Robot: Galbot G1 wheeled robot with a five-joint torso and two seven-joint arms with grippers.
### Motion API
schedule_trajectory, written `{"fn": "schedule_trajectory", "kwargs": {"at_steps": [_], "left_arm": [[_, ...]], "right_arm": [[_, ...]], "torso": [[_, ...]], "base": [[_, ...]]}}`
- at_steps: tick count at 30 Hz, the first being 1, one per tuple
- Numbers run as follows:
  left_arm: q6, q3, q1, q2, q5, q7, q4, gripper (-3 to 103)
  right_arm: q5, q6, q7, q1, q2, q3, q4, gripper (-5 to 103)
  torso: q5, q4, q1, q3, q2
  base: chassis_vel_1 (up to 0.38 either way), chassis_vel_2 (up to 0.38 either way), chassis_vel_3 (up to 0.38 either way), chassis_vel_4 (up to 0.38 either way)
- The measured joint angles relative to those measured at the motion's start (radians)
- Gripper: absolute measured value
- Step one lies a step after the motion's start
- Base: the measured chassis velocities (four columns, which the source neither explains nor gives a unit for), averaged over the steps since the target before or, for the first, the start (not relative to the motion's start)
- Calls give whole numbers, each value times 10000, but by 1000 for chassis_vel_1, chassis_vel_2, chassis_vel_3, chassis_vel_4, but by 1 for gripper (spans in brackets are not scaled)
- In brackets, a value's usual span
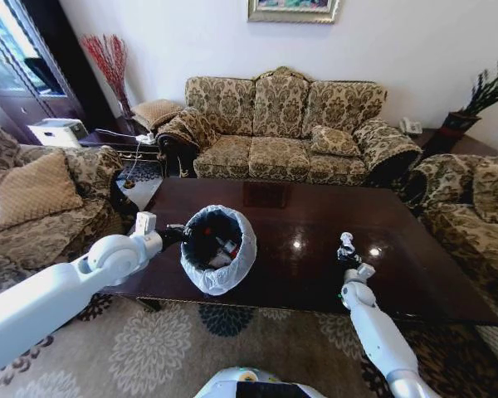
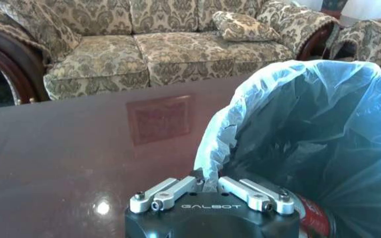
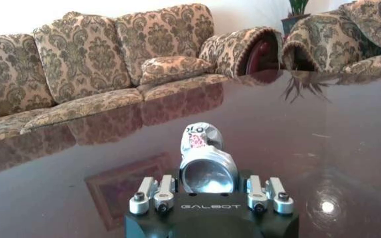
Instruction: Move to the front of the table and place the trash on the table into the trash bin.
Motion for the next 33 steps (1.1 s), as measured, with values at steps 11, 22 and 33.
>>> {"fn": "schedule_trajectory", "kwargs": {"at_steps": [11, 22, 33], "left_arm": [[0, -8, 47, 244, -41, -11, -63, 0], [-90, 265, -753, 621, -8, 37, 706, 0], [-185, 569, -1831, 471, 778, 255, 1317, 0]], "right_arm": [[-14, -407, 3, -1124, 178, 265, 4661, 46], [1132, -2831, -4, -1338, -49, -3426, 12359, 46], [2255, -4728, -2, -682, -483, -6551, 12929, 46]], "torso": [[0, 0, 0, 0, 0], [-8, 5, -1, -1, 1], [-3, -1, -1, 0, 0]], "base": [[0, 0, 0, 0], [0, 0, 0, 0], [0, 0, 0, 0]]}}
